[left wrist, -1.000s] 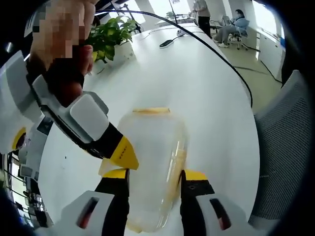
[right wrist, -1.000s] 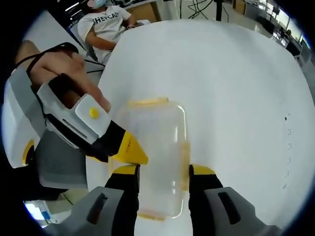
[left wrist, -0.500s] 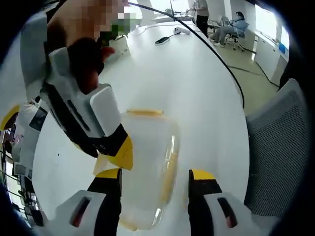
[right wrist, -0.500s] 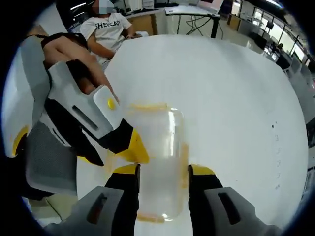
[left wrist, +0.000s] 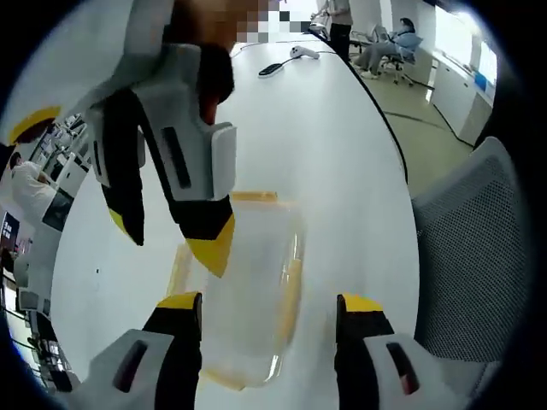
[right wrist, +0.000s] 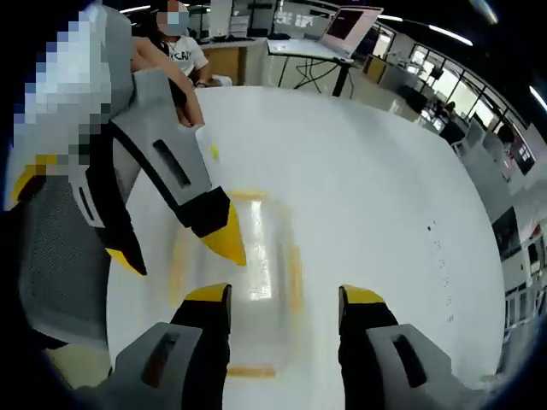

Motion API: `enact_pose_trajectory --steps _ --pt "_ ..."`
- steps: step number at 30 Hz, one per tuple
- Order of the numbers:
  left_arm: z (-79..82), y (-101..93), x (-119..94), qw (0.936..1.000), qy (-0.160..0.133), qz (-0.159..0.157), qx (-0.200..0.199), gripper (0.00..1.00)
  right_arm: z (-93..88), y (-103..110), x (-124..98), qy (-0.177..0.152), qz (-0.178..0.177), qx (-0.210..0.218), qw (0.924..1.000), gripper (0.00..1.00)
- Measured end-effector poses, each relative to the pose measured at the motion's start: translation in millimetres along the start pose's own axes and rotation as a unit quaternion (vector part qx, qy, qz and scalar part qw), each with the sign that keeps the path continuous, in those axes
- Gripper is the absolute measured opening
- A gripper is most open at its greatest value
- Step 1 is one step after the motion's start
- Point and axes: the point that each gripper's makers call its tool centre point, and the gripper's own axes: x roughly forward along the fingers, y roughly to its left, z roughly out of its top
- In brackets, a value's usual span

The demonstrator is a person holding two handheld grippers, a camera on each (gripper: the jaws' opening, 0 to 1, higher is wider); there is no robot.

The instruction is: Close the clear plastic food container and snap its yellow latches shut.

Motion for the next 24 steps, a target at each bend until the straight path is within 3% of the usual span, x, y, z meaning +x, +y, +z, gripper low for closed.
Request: enact_pose_trajectory --steps 3,6,11,15,20,24 --pt "-2.1 4.3 -1.7 1.0000 0.001 -0.001 -0.004 0.68 -0.9 4.7 -3.0 -0.007 0.005 -0.010 0.9999 0.55" --pt "-6.7 3.9 -3.0 0.9999 0.002 -0.011 0.001 0.70 0.4 20.2 -6.5 -0.025 0.035 -0.003 0.9990 0.64" --pt "-22.3 3.6 -2.7 0.9994 0.020 -0.027 0.002 0.78 -9.1 29.7 -7.0 -0.015 0.043 0.015 0.9988 0.74" --pt "-24.4 5.7 -6.5 0.9992 0.012 -0.030 0.023 0.86 -15.2 35.9 -7.3 -0.009 0.045 0.024 0.9987 0.85" --pt "-32.8 9.9 -2.7 0.9990 0.019 -0.038 0.009 0.94 -34.9 38.9 -4.8 0.042 0.028 -0.007 0.9987 0.95" --pt "-44.7 13.9 3.6 0.9979 0.044 -0.042 0.020 0.98 -45.8 44.6 -0.6 0.070 0.031 -0.016 0.9970 0.95"
